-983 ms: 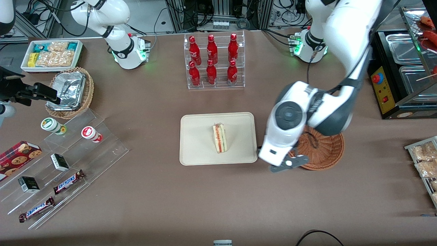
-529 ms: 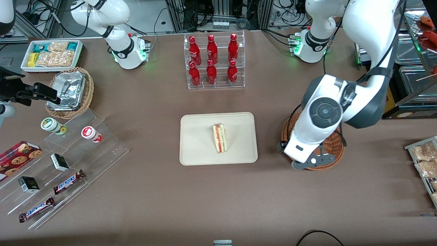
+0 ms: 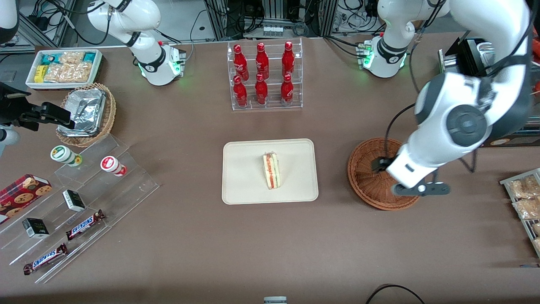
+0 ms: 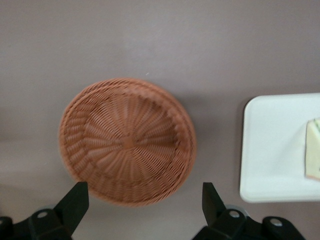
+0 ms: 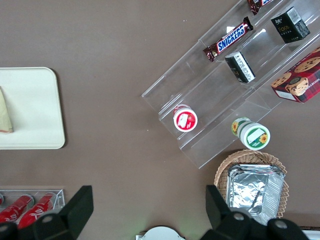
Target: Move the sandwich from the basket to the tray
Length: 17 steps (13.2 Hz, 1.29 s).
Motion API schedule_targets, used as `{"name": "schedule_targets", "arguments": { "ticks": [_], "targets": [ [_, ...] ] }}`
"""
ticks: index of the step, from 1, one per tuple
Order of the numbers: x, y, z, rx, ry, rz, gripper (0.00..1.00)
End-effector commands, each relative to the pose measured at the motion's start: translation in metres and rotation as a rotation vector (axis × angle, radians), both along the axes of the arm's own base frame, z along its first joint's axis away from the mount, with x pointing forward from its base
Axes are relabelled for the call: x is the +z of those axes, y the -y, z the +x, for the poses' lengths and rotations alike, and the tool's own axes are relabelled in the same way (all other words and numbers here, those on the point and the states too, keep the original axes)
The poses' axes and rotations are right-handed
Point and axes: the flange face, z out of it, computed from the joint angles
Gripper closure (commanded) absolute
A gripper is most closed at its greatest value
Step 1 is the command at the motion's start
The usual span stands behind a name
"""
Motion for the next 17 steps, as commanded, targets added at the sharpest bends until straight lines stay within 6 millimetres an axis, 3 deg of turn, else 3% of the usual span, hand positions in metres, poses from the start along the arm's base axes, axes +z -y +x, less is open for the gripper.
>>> {"name": "schedule_targets", "arguments": {
  "ticks": [1,4,7,13,17],
  "targets": [
    [0.034,-0.044,-0.023,-0.056,-0.038,-0.017,0.0],
    [0.072,-0.09,-0.042,-0.056,-0.059,-0.045,0.0],
    [0.11,-0.114,-0.064,-0.07,-0.042,-0.047,0.0],
    [0.148,-0.107,-0.09,-0.092,-0.007,-0.049,0.0],
    [0.152,-0.099,-0.094,-0.095,-0.006,-0.045,0.0]
  ]
}}
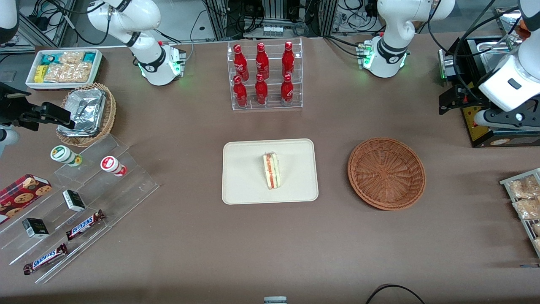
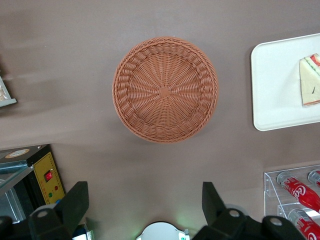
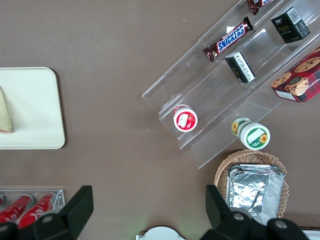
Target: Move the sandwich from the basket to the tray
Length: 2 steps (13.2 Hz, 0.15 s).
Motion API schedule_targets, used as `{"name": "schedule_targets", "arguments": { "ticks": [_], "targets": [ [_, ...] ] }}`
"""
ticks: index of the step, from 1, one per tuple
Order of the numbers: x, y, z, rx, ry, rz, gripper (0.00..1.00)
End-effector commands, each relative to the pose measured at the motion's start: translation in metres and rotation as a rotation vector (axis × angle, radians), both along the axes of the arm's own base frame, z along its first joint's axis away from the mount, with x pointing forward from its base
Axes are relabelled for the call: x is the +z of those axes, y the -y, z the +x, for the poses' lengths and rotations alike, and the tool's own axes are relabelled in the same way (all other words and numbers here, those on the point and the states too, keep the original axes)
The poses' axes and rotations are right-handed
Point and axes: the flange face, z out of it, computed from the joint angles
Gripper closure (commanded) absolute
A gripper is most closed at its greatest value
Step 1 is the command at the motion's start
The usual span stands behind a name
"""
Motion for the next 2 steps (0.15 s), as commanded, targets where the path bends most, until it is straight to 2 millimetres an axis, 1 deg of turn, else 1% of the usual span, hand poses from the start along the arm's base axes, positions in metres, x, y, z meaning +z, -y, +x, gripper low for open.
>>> {"name": "schedule_targets", "arguments": {
  "ticks": [1,2],
  "targets": [
    [0.0059,-0.0043,-0.0121,0.011,0.002,-0.003,0.0],
    [0.0057,-0.0055,-0.0116,0.016,0.003,-0.001,0.0]
  ]
}}
